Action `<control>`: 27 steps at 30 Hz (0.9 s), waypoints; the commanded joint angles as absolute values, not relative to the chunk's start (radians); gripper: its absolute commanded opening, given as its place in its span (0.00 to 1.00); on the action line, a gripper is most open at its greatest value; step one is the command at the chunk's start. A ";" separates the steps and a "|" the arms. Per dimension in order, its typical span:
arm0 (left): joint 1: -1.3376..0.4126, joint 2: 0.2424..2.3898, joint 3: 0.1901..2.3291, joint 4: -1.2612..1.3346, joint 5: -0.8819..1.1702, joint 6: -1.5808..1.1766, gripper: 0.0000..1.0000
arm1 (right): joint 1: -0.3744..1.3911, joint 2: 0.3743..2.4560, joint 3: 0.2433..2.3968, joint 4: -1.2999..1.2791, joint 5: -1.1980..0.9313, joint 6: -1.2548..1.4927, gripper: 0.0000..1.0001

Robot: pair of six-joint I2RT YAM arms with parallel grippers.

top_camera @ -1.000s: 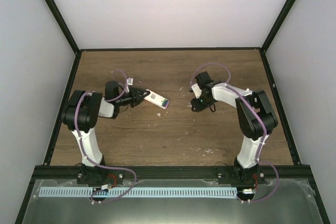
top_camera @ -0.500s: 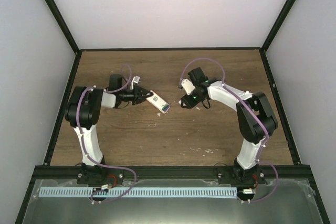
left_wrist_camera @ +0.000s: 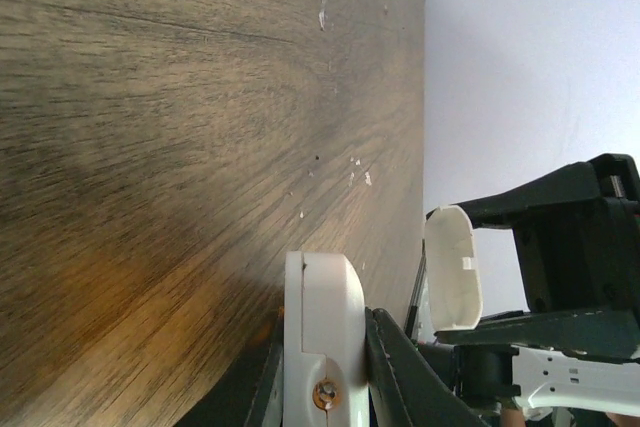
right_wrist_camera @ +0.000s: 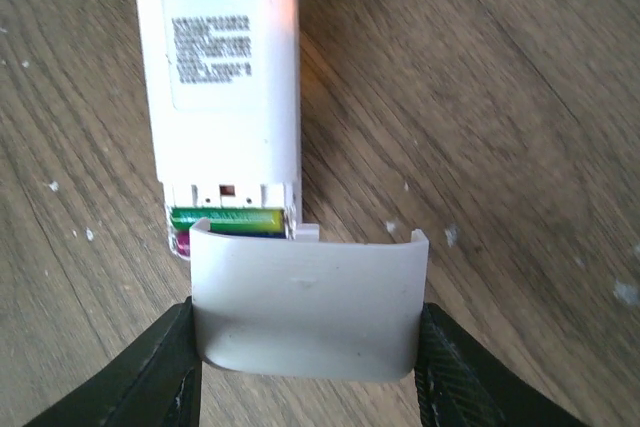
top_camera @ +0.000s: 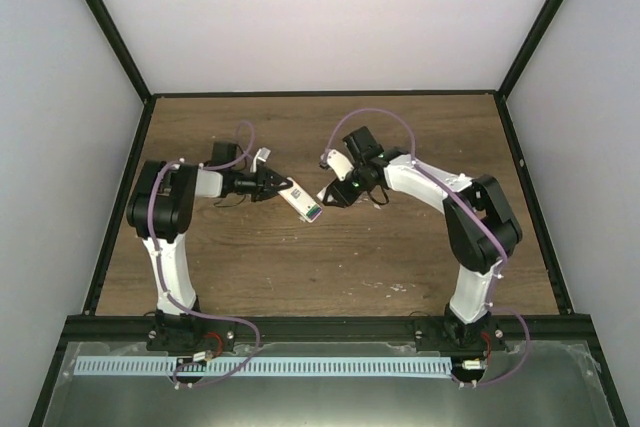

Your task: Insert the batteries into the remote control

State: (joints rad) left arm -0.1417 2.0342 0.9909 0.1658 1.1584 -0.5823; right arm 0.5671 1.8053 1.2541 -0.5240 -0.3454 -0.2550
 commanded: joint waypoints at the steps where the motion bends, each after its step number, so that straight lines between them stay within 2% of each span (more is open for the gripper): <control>1: -0.137 2.060 1.011 0.146 1.165 -0.543 0.00 | 0.589 1.847 1.324 -0.497 -0.397 -0.283 0.38; 27: -0.137 2.054 0.999 0.130 1.160 -0.529 0.00 | 0.645 1.962 1.340 -0.528 -0.419 -0.250 0.41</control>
